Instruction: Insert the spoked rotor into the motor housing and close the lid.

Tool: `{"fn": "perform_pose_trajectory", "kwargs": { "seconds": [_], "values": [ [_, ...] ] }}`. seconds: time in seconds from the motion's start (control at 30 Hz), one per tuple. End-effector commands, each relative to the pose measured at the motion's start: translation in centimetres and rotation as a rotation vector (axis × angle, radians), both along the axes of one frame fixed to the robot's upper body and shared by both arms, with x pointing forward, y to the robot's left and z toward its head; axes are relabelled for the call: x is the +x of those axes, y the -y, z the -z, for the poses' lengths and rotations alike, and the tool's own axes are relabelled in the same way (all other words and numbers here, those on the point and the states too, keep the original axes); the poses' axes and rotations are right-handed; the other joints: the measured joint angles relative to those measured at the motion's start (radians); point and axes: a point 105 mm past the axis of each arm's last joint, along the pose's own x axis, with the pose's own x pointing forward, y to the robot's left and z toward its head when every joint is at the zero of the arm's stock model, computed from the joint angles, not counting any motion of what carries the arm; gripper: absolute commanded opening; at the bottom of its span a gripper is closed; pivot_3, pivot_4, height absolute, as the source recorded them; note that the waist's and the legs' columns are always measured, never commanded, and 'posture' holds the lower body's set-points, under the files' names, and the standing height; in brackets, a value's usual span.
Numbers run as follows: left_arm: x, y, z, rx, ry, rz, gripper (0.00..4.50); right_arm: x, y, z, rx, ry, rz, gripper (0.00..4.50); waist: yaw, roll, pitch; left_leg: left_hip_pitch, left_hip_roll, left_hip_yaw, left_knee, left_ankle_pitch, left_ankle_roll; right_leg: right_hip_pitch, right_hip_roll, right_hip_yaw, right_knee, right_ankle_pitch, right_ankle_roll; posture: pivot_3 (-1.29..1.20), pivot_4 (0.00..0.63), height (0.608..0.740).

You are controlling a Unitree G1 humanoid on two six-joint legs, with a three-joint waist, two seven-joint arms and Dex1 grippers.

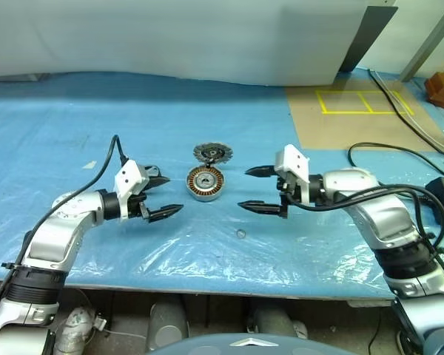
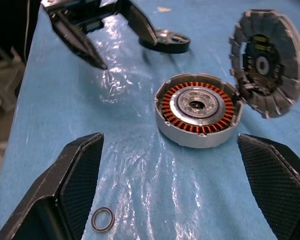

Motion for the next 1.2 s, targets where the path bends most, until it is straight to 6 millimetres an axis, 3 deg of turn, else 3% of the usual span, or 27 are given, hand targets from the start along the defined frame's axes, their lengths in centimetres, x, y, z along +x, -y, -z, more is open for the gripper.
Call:
{"fn": "perform_pose_trajectory", "kwargs": {
  "seconds": [0.03,0.2,0.33,0.43,0.57,0.7,1.07,1.2],
  "values": [
    [0.3,-0.9,-1.1,0.057,0.062,-0.011,4.5,1.6,-1.8,-0.7,-0.056,0.084,-0.089,4.47,-0.006,0.0,0.0,0.0,0.0,0.0,0.0,0.0,0.0,0.0,0.0,0.0,0.0,0.0,0.0,0.0,0.15,0.74],
    [0.7,-2.4,-1.3,0.1,0.099,-0.056,4.5,3.9,-5.1,-1.1,-0.126,0.103,-0.167,4.47,-0.014,0.0,0.0,-0.001,0.0,0.0,0.001,0.0,0.0,-0.001,0.0,0.0,0.001,0.0,0.0,0.0,0.15,0.74],
    [0.6,-2.9,-1.4,0.1,0.106,-0.085,4.5,3.6,-6.9,-0.8,-0.169,0.091,-0.252,4.47,-0.01,0.0,0.0,-0.005,0.0,0.0,0.001,0.0,0.0,-0.001,0.0,-0.001,0.0,0.0,0.0,0.0,0.15,0.74],
    [0.3,-2.9,-1.3,0.09,0.106,-0.102,4.5,3.1,-7.5,-0.6,-0.187,0.068,-0.305,4.47,-0.01,-0.001,0.0,-0.005,0.0,0.0,0.001,0.0,0.0,-0.002,0.0,-0.002,0.0,0.0,0.0,0.0,0.15,0.74],
    [-0.3,-2.5,-0.7,0.079,0.096,-0.113,4.5,5.0,-8.5,0.2,-0.245,0.108,-0.262,4.47,-0.015,-0.001,0.0,-0.004,0.0,-0.001,0.001,0.0,0.0,-0.002,0.0,-0.002,0.001,0.0,0.0,0.0,0.15,0.74],
    [-0.5,-2.4,-0.6,0.074,0.091,-0.122,4.5,6.1,-8.7,1.4,-0.343,0.134,-0.258,4.47,-0.018,-0.001,0.0,-0.003,0.001,-0.001,0.003,0.0,0.0,-0.001,-0.001,-0.001,0.003,-0.002,-0.005,0.0,0.15,0.74],
    [-0.5,-2.3,-0.4,0.076,0.085,-0.125,4.5,6.8,-8.1,3.1,-0.441,0.153,-0.27,4.47,-0.021,-0.001,0.001,-0.005,0.001,-0.001,0.003,0.0,0.0,-0.002,0.0,-0.002,0.002,0.0,-0.001,0.0,0.15,0.74],
    [-0.5,-2.3,-0.4,0.073,0.082,-0.124,4.5,6.0,-8.5,2.7,-0.436,0.161,-0.325,4.47,-0.021,-0.001,0.001,-0.004,0.001,-0.001,0.003,0.0,0.0,-0.002,0.0,-0.002,0.003,0.0,-0.002,0.0,0.15,0.74]
  ]
}}
